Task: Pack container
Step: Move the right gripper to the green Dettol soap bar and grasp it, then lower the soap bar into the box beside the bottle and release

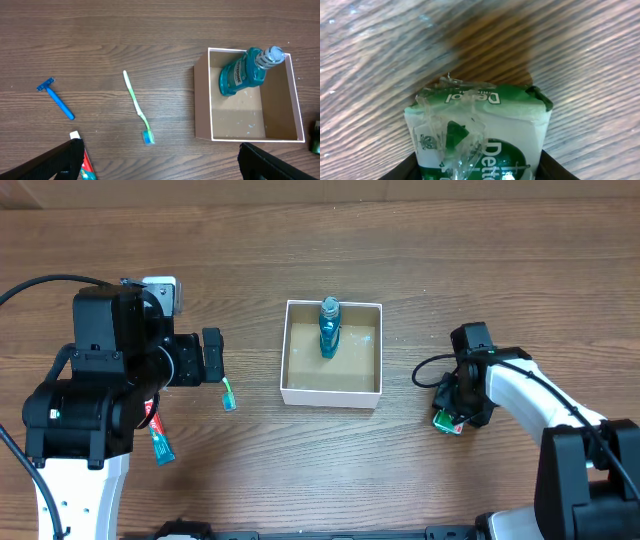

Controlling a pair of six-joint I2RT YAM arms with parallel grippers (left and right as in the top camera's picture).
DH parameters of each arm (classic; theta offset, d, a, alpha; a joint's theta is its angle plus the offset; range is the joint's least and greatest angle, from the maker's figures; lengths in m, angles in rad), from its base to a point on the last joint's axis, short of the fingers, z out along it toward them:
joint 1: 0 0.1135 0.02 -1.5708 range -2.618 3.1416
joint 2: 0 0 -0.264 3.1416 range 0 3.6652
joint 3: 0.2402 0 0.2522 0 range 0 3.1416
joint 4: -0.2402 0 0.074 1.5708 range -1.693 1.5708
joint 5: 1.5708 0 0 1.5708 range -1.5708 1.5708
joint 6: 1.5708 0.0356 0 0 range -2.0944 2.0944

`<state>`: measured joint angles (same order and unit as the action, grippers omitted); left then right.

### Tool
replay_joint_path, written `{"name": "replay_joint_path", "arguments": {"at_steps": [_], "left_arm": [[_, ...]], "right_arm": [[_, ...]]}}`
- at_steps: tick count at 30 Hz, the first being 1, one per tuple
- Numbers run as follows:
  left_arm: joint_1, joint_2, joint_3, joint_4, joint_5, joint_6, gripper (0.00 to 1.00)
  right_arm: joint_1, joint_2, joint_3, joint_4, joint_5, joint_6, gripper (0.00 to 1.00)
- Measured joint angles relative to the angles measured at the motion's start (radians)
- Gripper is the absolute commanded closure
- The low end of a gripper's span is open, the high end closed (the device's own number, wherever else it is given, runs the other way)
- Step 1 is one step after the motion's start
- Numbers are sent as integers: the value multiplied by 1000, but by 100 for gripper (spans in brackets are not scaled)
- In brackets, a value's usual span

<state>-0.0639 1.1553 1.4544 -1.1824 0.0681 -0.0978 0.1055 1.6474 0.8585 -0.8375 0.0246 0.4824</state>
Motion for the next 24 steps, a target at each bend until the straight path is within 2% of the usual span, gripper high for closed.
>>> {"name": "replay_joint_path", "arguments": {"at_steps": [6,9,12,17,24], "left_arm": [[0,0,0,0,0,0,0],[0,0,0,0,0,0,0],[0,0,0,0,0,0,0],[0,0,0,0,0,0,0],[0,0,0,0,0,0,0]], "right_arm": [[34,-34,245,-174,-20,-87,96],[117,-95,417,-211,-21,-163,96],[202,-108,494,-172,-21,-201,96],[338,-102,510,-88,-52,-230,96],[381,1,510,37,-76,-217,96]]}}
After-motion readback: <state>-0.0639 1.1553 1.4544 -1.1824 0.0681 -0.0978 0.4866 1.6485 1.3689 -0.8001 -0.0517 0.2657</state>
